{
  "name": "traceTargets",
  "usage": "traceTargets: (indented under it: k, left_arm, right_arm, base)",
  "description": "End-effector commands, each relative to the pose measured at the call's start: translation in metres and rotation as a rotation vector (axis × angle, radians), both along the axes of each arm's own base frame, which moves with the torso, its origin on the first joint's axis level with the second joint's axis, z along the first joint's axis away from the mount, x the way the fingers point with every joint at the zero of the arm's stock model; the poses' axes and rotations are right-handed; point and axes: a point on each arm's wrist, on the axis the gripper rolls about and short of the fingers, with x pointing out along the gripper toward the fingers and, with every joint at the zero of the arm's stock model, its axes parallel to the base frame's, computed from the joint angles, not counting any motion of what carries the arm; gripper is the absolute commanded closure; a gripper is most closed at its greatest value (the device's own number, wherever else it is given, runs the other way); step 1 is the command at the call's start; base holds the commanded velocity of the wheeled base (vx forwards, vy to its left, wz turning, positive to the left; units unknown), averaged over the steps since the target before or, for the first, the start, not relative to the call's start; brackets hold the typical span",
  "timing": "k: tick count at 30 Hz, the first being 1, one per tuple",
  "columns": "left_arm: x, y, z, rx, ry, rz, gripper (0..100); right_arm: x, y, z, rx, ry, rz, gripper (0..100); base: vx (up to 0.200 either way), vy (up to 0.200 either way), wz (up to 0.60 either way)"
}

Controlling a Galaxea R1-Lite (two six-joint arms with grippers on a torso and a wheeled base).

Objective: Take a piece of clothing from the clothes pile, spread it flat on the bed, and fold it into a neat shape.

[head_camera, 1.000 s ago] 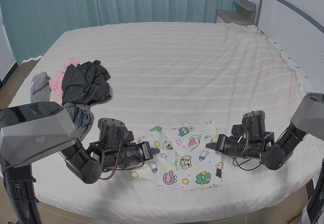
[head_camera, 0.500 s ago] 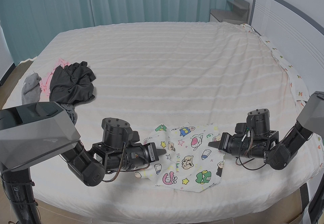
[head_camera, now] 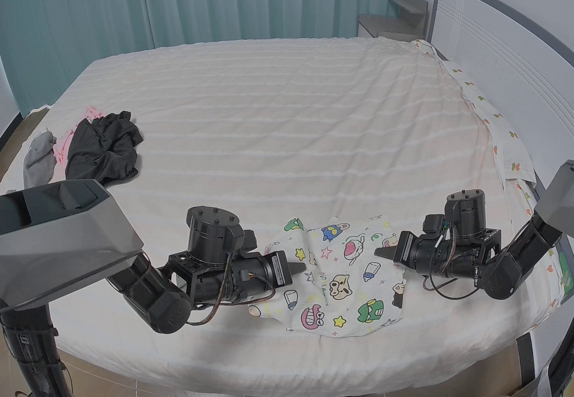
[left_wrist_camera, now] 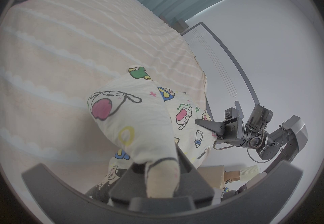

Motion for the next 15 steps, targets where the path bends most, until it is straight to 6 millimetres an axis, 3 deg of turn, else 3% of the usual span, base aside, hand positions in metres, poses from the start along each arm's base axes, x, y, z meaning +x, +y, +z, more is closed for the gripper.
traceTargets:
  k: [1,8,15]
  left_arm:
    - [0.000,-0.001,0.000,-0.001,0.000,-0.002,100]
    - [0.000,0.000,-0.002,0.009,0.002,0.013,100]
    - [0.000,0.001,-0.013,0.049,0.014,0.066,100]
  right_arm:
    - [-0.001,-0.001,0.002,0.001,-0.004,-0.001,100]
    - [0.000,-0.001,-0.003,-0.004,0.009,-0.002,100]
    - [0.000,0.000,-0.007,-0.010,0.021,-0.002,100]
  base:
    - [0.000,-0.200,0.00]
    - [0.000,-0.200,0.00]
    - [0.000,0.000,0.00]
